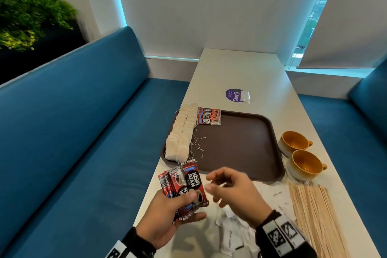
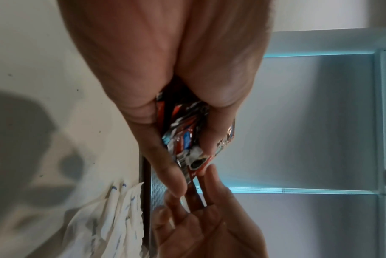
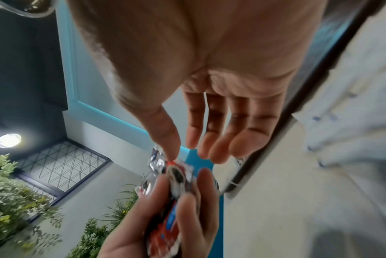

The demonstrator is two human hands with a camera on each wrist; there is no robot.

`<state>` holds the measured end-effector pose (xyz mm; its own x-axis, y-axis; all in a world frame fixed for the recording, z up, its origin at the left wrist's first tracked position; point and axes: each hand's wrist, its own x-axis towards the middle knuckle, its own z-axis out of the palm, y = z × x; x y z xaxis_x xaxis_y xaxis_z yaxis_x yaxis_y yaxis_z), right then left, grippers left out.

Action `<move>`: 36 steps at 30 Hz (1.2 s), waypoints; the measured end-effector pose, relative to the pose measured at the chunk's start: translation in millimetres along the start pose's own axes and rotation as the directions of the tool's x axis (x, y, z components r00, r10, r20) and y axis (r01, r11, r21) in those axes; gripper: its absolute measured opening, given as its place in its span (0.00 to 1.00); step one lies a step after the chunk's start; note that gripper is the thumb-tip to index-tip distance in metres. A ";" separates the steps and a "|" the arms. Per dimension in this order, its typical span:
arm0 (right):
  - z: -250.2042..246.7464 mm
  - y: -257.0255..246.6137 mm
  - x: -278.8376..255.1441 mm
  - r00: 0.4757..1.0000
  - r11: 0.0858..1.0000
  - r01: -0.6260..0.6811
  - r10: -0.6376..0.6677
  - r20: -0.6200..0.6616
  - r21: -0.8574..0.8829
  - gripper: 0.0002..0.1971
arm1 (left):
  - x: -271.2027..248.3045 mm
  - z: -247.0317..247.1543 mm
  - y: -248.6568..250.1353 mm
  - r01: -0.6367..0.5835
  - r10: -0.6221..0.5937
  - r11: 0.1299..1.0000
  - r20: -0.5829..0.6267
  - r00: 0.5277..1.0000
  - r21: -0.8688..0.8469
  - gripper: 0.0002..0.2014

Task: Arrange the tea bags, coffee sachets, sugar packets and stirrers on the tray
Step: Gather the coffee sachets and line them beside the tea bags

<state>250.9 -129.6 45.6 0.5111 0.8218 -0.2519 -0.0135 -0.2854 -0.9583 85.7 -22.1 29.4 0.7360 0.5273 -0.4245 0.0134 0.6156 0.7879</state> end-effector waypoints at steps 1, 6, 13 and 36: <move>3.8 5.8 -7.6 1.000 1.000 -0.015 0.014 0.018 0.014 0.09 | -2.5 1.3 -1.0 -0.003 0.003 1.000 -0.002 1.000 0.006 0.16; 16.0 20.9 -33.5 0.999 0.997 -0.012 0.009 0.037 0.082 0.06 | -13.2 3.9 -6.4 -0.004 0.005 0.998 -0.010 1.000 0.067 0.12; 12.3 24.2 -42.1 0.994 0.931 -0.029 0.065 -0.086 0.363 0.05 | -17.2 6.2 -13.3 -0.009 0.013 0.995 -0.041 0.999 0.100 0.19; -52.1 -3.1 27.7 0.965 0.986 0.051 -0.008 -0.261 0.160 0.06 | 26.4 -25.6 -10.6 0.037 -0.061 0.989 -0.172 0.983 -0.141 0.14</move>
<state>309.8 -131.6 48.6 0.7176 0.6670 -0.2003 -0.1243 -0.1603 -0.9792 87.7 0.4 -1.5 0.6062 0.5817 -0.5423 -0.0549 0.7108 0.7012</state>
